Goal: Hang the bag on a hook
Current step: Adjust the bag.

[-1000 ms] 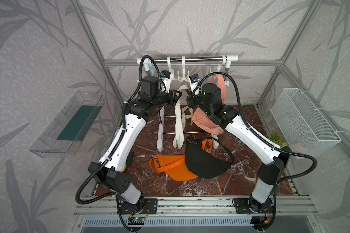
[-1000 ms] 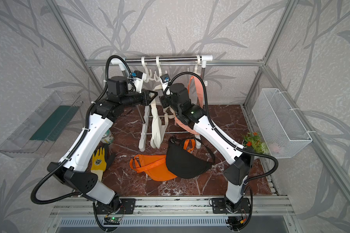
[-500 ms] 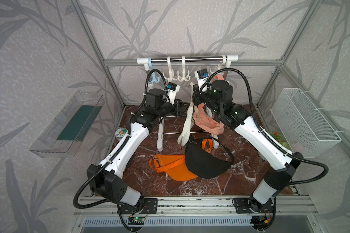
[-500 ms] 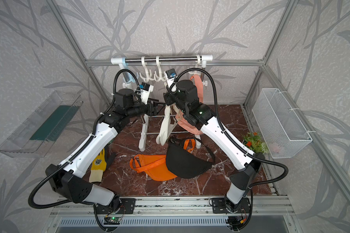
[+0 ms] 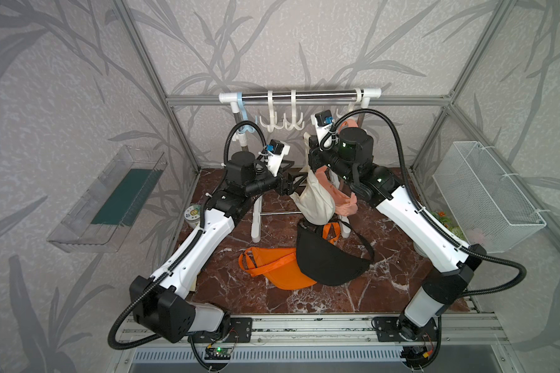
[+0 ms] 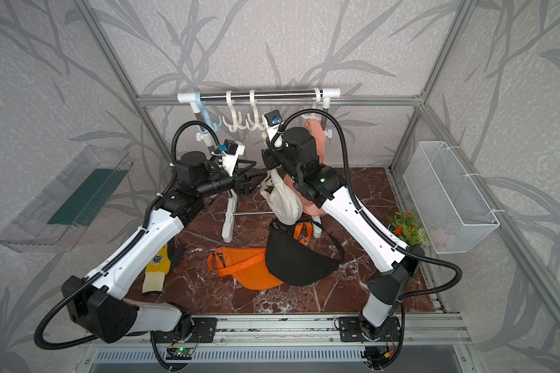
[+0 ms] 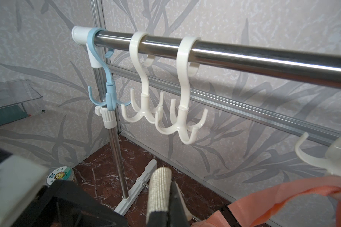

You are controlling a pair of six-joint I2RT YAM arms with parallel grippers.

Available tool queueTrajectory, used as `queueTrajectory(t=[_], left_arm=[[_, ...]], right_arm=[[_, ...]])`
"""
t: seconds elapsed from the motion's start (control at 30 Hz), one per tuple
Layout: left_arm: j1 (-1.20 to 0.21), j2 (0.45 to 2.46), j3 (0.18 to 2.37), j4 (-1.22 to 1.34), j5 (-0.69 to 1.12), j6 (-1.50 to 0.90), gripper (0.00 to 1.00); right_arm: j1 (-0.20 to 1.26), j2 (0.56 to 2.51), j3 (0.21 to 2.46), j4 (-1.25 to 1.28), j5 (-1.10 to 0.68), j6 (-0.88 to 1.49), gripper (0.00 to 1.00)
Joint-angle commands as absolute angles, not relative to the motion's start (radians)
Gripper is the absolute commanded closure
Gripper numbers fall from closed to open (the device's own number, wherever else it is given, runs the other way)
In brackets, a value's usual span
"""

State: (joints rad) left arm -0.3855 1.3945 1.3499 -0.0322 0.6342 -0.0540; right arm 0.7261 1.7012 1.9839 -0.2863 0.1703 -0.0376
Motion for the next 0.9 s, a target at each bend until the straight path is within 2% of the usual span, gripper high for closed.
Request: queueTrajectory(t=[0.0, 0.23, 0.3, 0.33, 0.37, 0.43, 0.47, 0.67, 0.87], left_arm=[[-0.389, 1.432, 1.320, 0.067, 0.619, -0.109, 0.26], [-0.399, 1.485, 1.257, 0.207, 0.550, -0.201, 0.27], [-0.400, 1.497, 1.247, 0.224, 0.538, -0.209, 0.29], [-0.399, 1.500, 1.240, 0.233, 0.527, -0.212, 0.34], [-0.400, 1.500, 1.235, 0.241, 0.522, -0.212, 0.43], [-0.398, 1.492, 1.219, 0.267, 0.495, -0.215, 0.90], [-0.397, 1.485, 1.213, 0.279, 0.487, -0.217, 1.00], [-0.346, 1.414, 1.234, 0.232, 0.482, -0.212, 1.00], [-0.282, 1.395, 1.380, 0.096, 0.575, -0.239, 1.00]], right_arm=[[0.723, 1.672, 2.020, -0.278, 0.163, -0.033, 1.00], [0.723, 1.669, 2.016, -0.279, 0.155, -0.019, 1.00], [0.723, 1.669, 2.014, -0.280, 0.155, -0.019, 1.00], [0.723, 1.668, 2.014, -0.283, 0.158, -0.019, 1.00], [0.723, 1.668, 2.014, -0.285, 0.159, -0.020, 1.00], [0.723, 1.665, 2.009, -0.285, 0.162, -0.022, 1.00], [0.723, 1.666, 2.007, -0.284, 0.163, -0.023, 1.00], [0.682, 1.669, 1.998, -0.314, 0.164, 0.008, 1.00], [0.630, 1.680, 1.974, -0.339, 0.167, 0.040, 1.00]])
